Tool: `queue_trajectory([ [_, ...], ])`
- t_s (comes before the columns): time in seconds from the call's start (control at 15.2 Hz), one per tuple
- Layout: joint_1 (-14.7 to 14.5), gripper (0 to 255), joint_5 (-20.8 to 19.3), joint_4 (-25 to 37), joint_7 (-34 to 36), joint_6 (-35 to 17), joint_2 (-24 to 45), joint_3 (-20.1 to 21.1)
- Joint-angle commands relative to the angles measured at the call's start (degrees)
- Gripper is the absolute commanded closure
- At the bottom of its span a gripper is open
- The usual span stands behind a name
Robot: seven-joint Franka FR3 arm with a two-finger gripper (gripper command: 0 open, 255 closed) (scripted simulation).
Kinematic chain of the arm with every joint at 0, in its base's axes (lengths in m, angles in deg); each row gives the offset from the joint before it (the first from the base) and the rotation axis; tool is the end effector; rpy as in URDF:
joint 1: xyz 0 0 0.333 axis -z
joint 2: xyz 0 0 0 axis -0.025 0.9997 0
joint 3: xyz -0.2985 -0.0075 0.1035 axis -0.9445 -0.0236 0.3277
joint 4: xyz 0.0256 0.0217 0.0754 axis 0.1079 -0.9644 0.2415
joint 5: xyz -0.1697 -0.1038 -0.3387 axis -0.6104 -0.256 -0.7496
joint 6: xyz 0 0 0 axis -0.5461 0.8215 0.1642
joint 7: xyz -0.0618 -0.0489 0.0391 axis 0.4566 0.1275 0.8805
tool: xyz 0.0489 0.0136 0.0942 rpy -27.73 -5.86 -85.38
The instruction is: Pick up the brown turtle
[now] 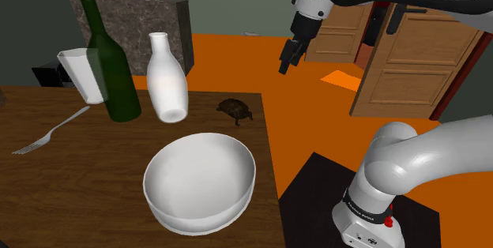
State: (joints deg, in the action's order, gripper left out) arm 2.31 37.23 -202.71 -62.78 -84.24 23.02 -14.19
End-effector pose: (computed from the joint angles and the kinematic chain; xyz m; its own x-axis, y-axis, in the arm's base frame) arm 0.3060 0.0023 0.6412 0.9687 0.0860 0.2329 0.0873 -0.9962 0.0047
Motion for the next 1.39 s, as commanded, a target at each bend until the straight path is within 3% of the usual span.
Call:
queue_trajectory([
  [0.0, 0.0, 0, 0.0, 0.0, 0.0, 0.0, 0.0, 0.0],
  [0.46, 1.49, 0, 2.45, -2.3, 17.32, -6.08, 4.36, 12.89],
  [0.92, 4.97, 0, 2.01, 1.04, 35.04, -11.19, 14.44, 25.93],
  [1.32, 4.73, 0, 2.32, -3.37, 35.66, -15.74, 14.62, 26.73],
])
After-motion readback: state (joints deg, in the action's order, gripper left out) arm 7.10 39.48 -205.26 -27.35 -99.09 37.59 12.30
